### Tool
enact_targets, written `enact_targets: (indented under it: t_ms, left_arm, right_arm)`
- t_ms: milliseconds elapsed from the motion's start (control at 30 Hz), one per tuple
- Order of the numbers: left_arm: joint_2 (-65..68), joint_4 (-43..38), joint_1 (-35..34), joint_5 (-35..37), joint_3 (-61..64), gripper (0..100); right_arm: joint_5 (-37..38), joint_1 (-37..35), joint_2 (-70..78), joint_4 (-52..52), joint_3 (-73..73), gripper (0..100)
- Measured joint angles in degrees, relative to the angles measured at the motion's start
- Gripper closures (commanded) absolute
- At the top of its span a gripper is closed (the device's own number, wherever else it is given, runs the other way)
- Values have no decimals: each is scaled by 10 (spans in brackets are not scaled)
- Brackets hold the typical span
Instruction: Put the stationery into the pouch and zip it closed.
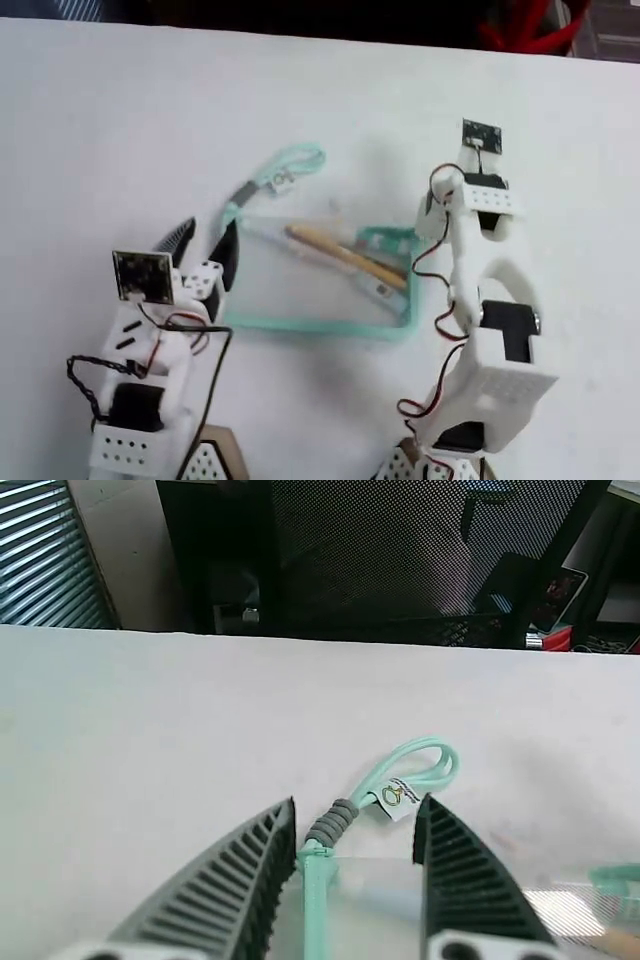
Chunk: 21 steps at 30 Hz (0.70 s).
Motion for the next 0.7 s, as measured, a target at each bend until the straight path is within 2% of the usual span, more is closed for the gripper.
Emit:
enact_targets:
  t_ms: [333, 533, 700]
  left_arm:
    - [0, 35, 0, 0, 0, 798]
    - [0, 35, 0, 0, 0, 798]
    - [0, 35, 0, 0, 0, 799]
  right_arm:
    - [0, -44, -155, 1, -6, 981]
    - [0, -53, -350, 11, -11, 981]
    - [0, -53, -528, 11, 69, 981]
